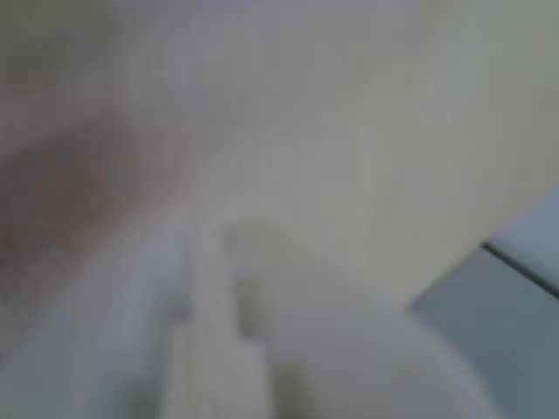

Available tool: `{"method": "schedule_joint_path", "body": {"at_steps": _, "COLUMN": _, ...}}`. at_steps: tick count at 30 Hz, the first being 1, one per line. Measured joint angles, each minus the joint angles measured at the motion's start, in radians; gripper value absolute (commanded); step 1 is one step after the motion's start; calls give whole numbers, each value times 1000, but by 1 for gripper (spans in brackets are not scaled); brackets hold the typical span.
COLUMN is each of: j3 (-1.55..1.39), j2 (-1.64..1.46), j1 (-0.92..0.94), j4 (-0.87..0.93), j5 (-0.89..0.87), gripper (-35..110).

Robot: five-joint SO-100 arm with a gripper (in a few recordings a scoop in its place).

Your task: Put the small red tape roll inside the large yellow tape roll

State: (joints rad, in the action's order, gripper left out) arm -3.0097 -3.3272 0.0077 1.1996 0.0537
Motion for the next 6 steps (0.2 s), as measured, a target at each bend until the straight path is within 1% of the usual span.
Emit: {"method": "schedule_joint_path", "body": {"at_steps": 6, "j3": -25, "j2": 9, "j1": -5, "j4": -14, "j5": -3, "gripper": 5}}
